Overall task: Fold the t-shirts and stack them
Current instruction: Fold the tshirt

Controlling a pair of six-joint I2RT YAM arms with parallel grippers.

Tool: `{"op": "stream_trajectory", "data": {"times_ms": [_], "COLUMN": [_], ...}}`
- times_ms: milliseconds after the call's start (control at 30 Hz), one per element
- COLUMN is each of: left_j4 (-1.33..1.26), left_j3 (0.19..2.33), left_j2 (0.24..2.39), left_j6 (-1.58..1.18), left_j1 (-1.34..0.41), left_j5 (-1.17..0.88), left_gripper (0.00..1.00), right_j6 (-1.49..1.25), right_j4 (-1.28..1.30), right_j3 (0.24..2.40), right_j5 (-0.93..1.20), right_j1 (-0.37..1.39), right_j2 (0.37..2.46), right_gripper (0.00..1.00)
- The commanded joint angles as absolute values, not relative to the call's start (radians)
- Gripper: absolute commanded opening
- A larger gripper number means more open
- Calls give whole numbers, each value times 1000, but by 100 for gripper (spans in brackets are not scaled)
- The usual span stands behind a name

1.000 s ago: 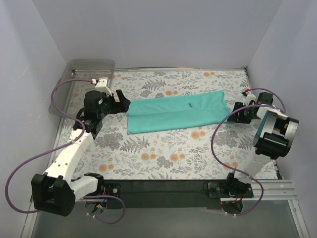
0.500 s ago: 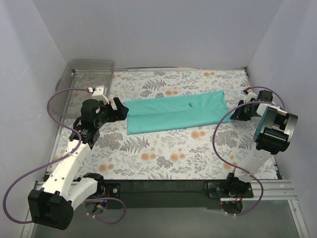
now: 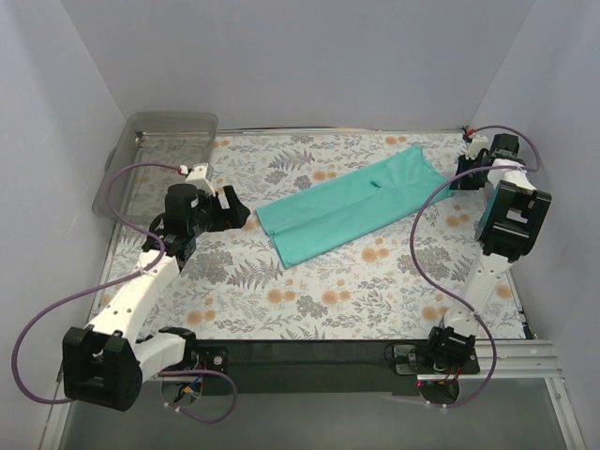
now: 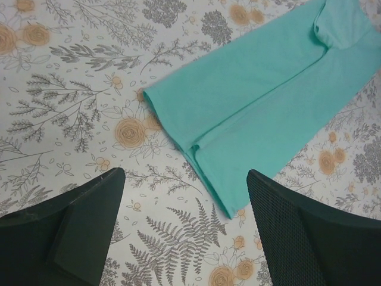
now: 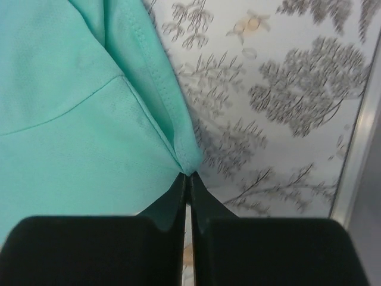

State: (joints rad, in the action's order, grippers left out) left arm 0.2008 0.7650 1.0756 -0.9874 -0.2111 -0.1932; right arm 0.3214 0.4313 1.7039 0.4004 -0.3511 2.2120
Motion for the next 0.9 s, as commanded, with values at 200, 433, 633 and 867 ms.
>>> {"op": "stream_trajectory", "data": {"times_ms": [200, 433, 633, 867], "left_j4": [137, 164, 219, 249], "left_j3": [845, 859, 790, 720], "left_j2": [1307, 1272, 1134, 986], "left_j6": [-957, -940, -943, -950], "left_j1": [-207, -207, -207, -206], "left_j5": [-275, -239, -224, -207], "left_gripper": [76, 76, 76, 78], "right_j6": [356, 570, 721, 993], "right_j4": [396, 413, 426, 648], "right_j3": [1786, 1478, 1289, 1244], "right_j5": [302, 350, 350, 737], "right_j1": [-298, -233, -74, 55], "right_j2": [2179, 1812, 1620, 1569], "right_gripper": [49, 76, 87, 91]}}
